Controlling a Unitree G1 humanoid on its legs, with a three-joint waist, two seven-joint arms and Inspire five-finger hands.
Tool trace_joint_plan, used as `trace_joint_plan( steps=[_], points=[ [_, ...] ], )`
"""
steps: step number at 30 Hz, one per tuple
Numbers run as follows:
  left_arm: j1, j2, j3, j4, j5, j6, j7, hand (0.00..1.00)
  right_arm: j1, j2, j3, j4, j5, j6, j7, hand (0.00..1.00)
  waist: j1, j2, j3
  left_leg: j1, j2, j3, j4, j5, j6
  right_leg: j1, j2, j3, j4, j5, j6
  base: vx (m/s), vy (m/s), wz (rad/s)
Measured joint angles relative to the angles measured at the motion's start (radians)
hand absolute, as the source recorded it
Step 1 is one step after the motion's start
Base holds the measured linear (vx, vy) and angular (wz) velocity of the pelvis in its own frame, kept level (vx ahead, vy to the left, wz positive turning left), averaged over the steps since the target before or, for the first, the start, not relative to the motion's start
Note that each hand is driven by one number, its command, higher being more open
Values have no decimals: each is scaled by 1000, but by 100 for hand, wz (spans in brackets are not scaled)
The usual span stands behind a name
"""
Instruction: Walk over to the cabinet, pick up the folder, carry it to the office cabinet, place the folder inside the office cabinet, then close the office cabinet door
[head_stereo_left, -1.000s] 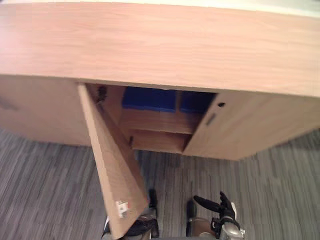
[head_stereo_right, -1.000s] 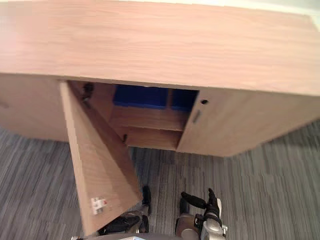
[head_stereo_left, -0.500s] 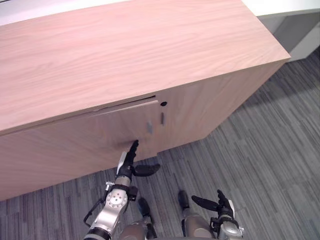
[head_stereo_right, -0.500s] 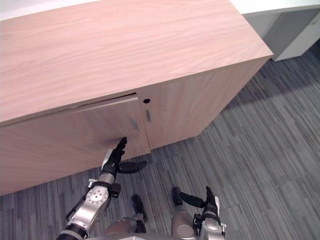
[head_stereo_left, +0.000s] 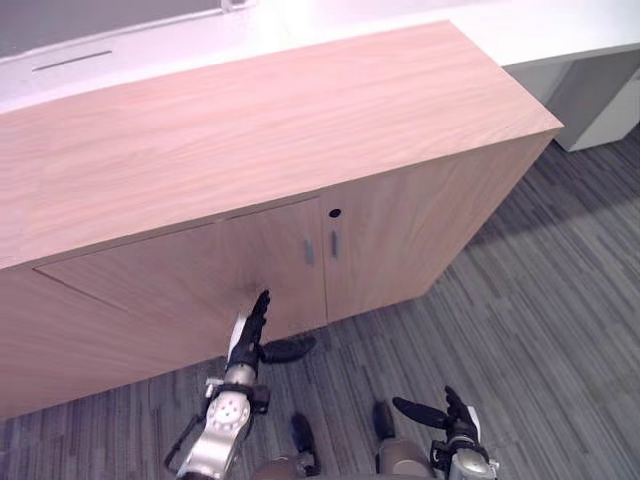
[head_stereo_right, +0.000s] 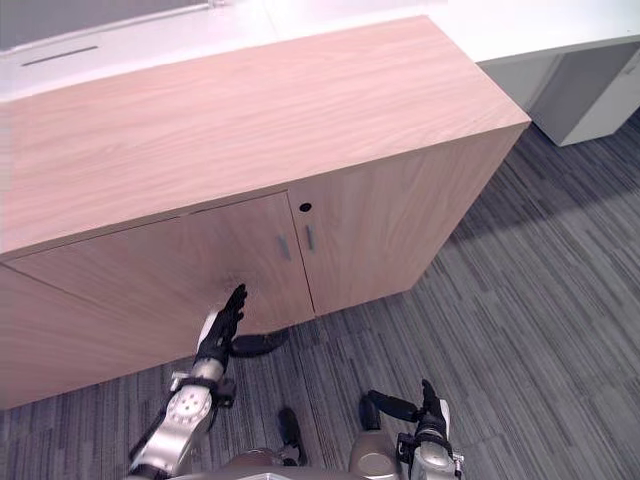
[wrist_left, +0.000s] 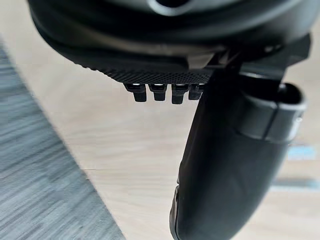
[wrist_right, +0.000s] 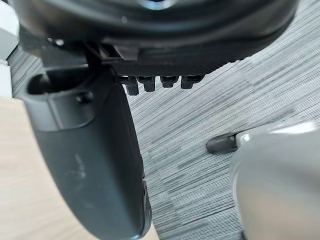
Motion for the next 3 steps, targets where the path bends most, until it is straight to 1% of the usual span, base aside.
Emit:
trace_joint_plan(
  steps=[3],
  points=[
    [99, -1, 49, 34, -8, 3, -41, 100, 2, -21, 0, -5, -2, 0, 0, 100, 24, -1, -5, -1, 1, -17, 0, 2, -3, 12, 0, -18, -14, -2, 0, -12, -21, 14]
  ],
)
